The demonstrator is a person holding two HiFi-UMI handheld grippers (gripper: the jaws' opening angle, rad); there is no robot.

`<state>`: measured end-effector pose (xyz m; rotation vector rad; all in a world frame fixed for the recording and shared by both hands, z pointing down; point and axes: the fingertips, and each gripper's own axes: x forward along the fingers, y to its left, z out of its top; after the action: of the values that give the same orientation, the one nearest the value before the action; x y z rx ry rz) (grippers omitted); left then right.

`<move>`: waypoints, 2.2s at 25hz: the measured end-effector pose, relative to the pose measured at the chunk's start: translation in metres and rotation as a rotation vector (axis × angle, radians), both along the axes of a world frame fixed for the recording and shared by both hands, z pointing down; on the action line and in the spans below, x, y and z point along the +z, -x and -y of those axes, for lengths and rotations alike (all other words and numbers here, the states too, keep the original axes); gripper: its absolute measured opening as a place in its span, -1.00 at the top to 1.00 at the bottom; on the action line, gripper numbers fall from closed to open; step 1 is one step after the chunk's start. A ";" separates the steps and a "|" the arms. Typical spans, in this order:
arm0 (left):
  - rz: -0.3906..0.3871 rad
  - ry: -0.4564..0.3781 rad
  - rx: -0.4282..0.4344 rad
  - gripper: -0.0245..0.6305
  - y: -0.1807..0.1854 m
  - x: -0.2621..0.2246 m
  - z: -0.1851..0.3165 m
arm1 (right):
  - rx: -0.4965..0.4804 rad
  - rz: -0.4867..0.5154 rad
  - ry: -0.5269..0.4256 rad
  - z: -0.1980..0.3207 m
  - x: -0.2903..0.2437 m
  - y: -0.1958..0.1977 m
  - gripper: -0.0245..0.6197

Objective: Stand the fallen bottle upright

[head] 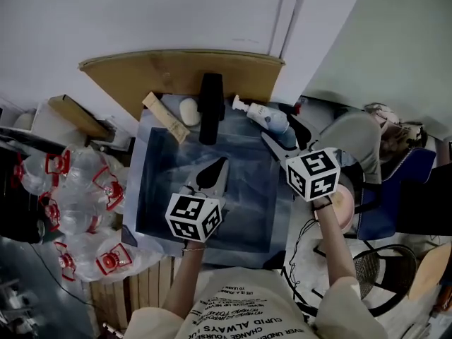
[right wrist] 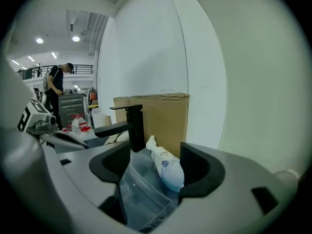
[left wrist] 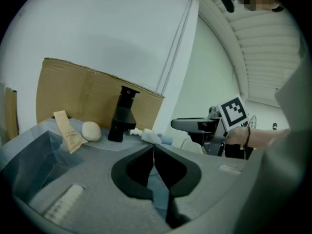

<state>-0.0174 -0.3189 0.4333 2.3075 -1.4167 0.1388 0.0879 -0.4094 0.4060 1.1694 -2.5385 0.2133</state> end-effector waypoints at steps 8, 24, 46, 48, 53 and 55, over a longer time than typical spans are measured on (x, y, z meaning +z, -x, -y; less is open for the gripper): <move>-0.008 0.042 0.043 0.85 -0.021 0.020 0.024 | -0.169 -0.171 0.026 0.041 0.020 0.021 -0.03; -0.036 0.116 0.145 0.85 -0.041 0.056 0.038 | -0.443 -0.508 0.212 0.062 0.081 0.045 -0.03; -0.054 0.150 0.147 0.85 -0.041 0.072 0.027 | -0.530 -0.824 0.206 0.060 0.105 0.056 0.13; -0.055 0.148 0.145 0.85 -0.041 0.072 0.027 | -0.524 -0.842 0.193 0.060 0.105 0.055 0.14; -0.057 0.144 0.148 0.85 -0.043 0.069 0.025 | -0.514 -0.877 0.130 0.056 0.102 0.052 0.16; -0.056 0.146 0.153 0.85 -0.045 0.069 0.023 | -0.502 -0.874 0.114 0.055 0.098 0.051 0.16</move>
<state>0.0277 -0.3422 0.5025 2.2790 -1.1630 0.2136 0.0373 -0.4646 0.5042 0.3939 -1.8951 -0.2320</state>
